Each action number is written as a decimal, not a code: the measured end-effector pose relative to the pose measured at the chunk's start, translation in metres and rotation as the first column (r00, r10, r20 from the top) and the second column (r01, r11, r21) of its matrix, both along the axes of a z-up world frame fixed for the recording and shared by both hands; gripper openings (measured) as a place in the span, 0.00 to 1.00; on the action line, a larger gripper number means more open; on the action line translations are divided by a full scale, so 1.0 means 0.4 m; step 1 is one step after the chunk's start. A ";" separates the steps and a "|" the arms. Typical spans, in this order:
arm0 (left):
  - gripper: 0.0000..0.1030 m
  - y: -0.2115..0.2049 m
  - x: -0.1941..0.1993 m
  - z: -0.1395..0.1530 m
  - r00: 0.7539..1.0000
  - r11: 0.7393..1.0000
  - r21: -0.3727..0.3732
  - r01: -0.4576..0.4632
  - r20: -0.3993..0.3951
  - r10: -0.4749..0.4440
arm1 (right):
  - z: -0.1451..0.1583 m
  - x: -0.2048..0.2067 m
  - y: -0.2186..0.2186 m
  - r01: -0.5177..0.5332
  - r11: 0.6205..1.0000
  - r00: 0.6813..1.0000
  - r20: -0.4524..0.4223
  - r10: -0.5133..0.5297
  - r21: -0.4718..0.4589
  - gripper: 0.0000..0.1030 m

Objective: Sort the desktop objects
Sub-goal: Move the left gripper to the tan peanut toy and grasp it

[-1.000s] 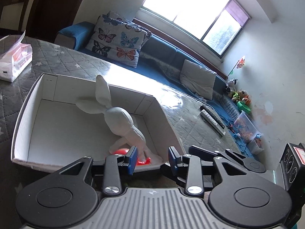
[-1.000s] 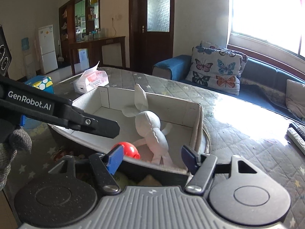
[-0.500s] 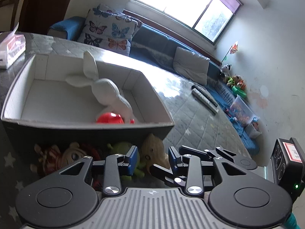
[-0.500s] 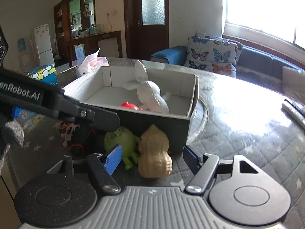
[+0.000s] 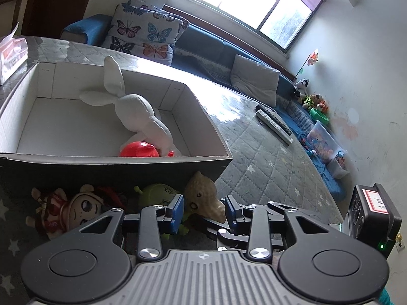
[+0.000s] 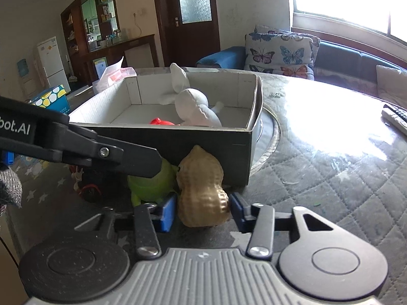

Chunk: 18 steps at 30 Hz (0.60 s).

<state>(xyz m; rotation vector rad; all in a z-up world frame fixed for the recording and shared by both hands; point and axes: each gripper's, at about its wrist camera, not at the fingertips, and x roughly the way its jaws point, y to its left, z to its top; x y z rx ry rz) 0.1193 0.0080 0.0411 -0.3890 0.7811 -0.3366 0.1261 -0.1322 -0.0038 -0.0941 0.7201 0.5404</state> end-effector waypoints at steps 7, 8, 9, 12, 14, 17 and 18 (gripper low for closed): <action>0.36 -0.017 0.004 -0.006 1.000 1.000 -0.007 0.017 -0.011 -0.017 | 0.004 -0.027 -0.010 -0.009 1.000 1.000 -0.001 0.009 -0.015 0.44; 0.36 -0.020 0.004 -0.006 1.000 1.000 -0.009 0.021 -0.011 -0.021 | 0.005 -0.033 -0.013 -0.008 1.000 1.000 -0.002 0.008 -0.018 0.44; 0.36 -0.024 0.003 -0.008 1.000 1.000 -0.011 0.025 -0.013 -0.025 | 0.006 -0.039 -0.016 -0.006 1.000 1.000 -0.005 0.006 -0.021 0.43; 0.36 -0.034 -0.001 -0.013 0.999 0.999 -0.016 0.035 -0.020 -0.035 | 0.009 -0.060 -0.028 -0.004 1.000 1.000 -0.008 0.004 -0.029 0.43; 0.36 -0.039 -0.005 -0.018 0.999 0.999 -0.021 0.040 -0.025 -0.041 | 0.009 -0.074 -0.034 -0.002 0.999 1.000 -0.012 0.001 -0.035 0.43; 0.37 -0.042 -0.014 -0.026 0.998 0.999 -0.022 0.047 -0.034 -0.047 | 0.010 -0.095 -0.042 -0.002 0.999 1.000 -0.014 0.001 -0.049 0.43; 0.37 -0.043 -0.017 -0.028 0.998 0.998 -0.025 0.049 -0.036 -0.050 | 0.010 -0.104 -0.046 -0.003 0.999 1.000 -0.014 0.002 -0.053 0.43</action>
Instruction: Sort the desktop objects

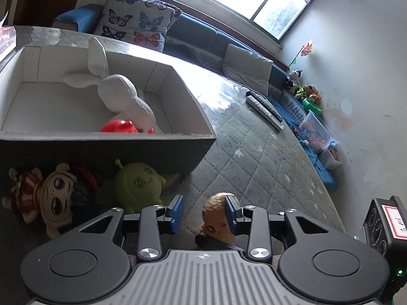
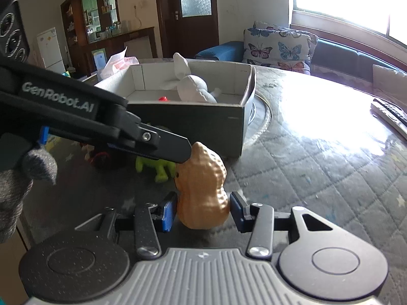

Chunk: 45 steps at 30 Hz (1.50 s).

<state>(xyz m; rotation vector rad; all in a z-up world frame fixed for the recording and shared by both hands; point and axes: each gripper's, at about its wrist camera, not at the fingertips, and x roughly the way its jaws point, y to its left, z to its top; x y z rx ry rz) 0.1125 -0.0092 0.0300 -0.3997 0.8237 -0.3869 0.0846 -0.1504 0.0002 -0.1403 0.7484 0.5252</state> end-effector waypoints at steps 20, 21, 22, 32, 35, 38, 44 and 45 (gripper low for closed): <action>0.37 0.033 -0.049 -0.029 0.999 1.000 -0.006 -0.003 -0.035 0.003 | 0.002 -0.041 -0.036 0.013 1.000 1.000 -0.016 -0.013 -0.006 0.46; 0.37 0.034 -0.049 -0.029 0.999 1.000 -0.005 -0.004 -0.034 0.004 | 0.002 -0.043 -0.035 0.012 1.000 1.000 -0.014 -0.012 -0.007 0.48; 0.37 0.034 -0.048 -0.028 0.999 1.000 -0.005 -0.003 -0.032 0.003 | 0.004 -0.044 -0.034 0.011 1.000 1.000 -0.010 -0.011 -0.009 0.49; 0.36 0.092 -0.083 0.004 0.998 0.998 -0.006 -0.057 0.025 0.057 | 0.035 -0.035 -0.026 -0.007 1.000 0.999 0.033 0.008 -0.009 0.56; 0.36 0.134 -0.098 0.024 0.993 0.994 -0.004 -0.106 0.055 0.106 | 0.047 -0.019 -0.005 -0.034 0.999 0.998 0.044 0.034 0.004 0.59; 0.36 0.186 -0.102 0.041 0.983 0.986 -0.010 -0.164 0.079 0.164 | 0.052 0.003 0.025 -0.065 0.998 0.997 0.052 0.065 0.004 0.59; 0.36 0.294 -0.084 0.038 0.961 0.963 -0.025 -0.267 0.073 0.268 | 0.054 0.044 0.089 -0.139 0.990 0.989 0.051 0.138 0.004 0.59; 0.36 0.308 -0.079 0.034 0.958 0.961 -0.026 -0.276 0.068 0.277 | 0.052 0.048 0.095 -0.145 0.989 0.988 0.049 0.145 0.005 0.59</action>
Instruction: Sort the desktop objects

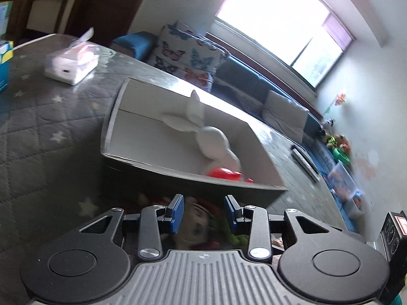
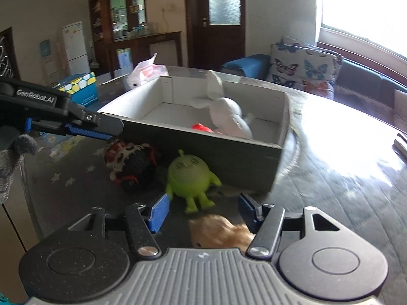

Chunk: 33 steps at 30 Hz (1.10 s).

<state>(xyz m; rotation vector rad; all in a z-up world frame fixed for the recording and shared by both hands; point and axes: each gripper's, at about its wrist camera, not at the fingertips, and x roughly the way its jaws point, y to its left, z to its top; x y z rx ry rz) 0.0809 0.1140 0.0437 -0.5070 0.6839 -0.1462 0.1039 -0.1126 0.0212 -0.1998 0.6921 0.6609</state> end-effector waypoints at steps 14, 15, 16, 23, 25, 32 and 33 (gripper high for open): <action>0.37 0.105 0.042 -0.078 0.998 0.996 -0.090 -0.007 -0.070 0.001 | -0.042 0.105 0.081 -0.054 0.999 0.997 -0.054 0.053 -0.008 0.65; 0.37 0.105 0.045 -0.083 0.997 0.996 -0.094 -0.005 -0.074 -0.002 | -0.045 0.109 0.085 -0.060 0.998 0.997 -0.058 0.059 -0.011 0.65; 0.37 0.103 0.048 -0.087 0.997 0.996 -0.092 -0.003 -0.078 -0.005 | -0.049 0.112 0.089 -0.067 0.998 0.996 -0.065 0.066 -0.013 0.65; 0.38 0.081 0.056 -0.098 0.997 0.996 -0.086 0.014 -0.077 -0.021 | -0.067 0.115 0.097 -0.091 0.996 0.993 -0.081 0.089 -0.023 0.64; 0.39 0.073 0.058 -0.101 0.997 0.996 -0.083 0.024 -0.077 -0.030 | -0.069 0.111 0.095 -0.097 0.995 0.992 -0.084 0.094 -0.028 0.63; 0.39 0.019 0.050 -0.113 0.993 0.991 -0.111 0.070 -0.087 -0.079 | -0.067 0.077 0.066 -0.095 0.995 0.992 -0.081 0.093 -0.031 0.61; 0.39 0.011 0.047 -0.113 0.993 0.991 -0.118 0.070 -0.086 -0.080 | -0.067 0.067 0.059 -0.092 0.995 0.993 -0.077 0.089 -0.033 0.60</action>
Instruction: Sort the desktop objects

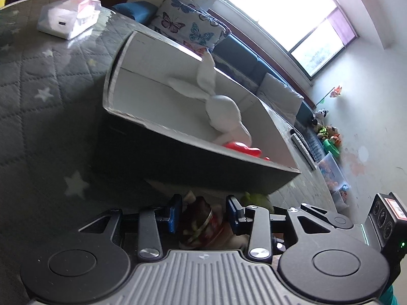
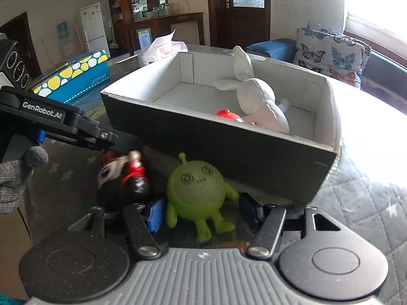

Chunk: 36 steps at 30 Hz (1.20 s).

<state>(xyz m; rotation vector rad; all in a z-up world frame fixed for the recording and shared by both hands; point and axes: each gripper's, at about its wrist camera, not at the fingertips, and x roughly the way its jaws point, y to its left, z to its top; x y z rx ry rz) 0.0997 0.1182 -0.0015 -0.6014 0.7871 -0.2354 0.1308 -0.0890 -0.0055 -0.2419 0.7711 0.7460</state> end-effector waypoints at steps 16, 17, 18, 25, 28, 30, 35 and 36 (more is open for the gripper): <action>0.42 -0.085 0.015 -0.001 0.996 0.996 0.026 0.083 0.027 -0.084 | 0.014 -0.034 -0.058 -0.016 1.000 0.998 0.058 0.015 0.006 0.56; 0.43 -0.082 0.015 0.004 0.996 0.996 0.024 0.087 0.034 -0.088 | 0.016 -0.031 -0.054 -0.025 1.000 0.998 0.062 0.024 0.008 0.56; 0.43 -0.079 0.015 0.010 0.995 0.996 0.029 0.086 0.040 -0.087 | 0.018 -0.028 -0.051 -0.032 0.999 0.997 0.065 0.031 0.012 0.56; 0.43 -0.056 0.046 0.003 0.998 0.998 0.023 0.058 0.024 -0.059 | 0.023 0.000 -0.024 -0.068 0.997 0.995 0.073 0.065 0.036 0.56; 0.43 -0.066 0.067 -0.009 0.997 0.997 0.021 0.076 0.002 -0.076 | 0.020 0.004 -0.017 -0.076 0.996 0.995 0.064 0.073 0.039 0.56; 0.43 -0.078 0.073 -0.013 0.996 0.996 0.024 0.090 -0.001 -0.090 | 0.017 0.002 -0.020 -0.076 0.996 0.996 0.053 0.074 0.044 0.56; 0.43 -0.109 0.073 -0.011 0.991 0.991 0.025 0.132 0.009 -0.132 | 0.015 -0.016 -0.039 -0.058 0.998 0.997 0.048 0.056 0.035 0.54; 0.43 -0.116 0.072 -0.010 0.990 0.990 0.026 0.141 0.010 -0.141 | 0.015 -0.022 -0.045 -0.053 0.998 0.998 0.046 0.052 0.037 0.54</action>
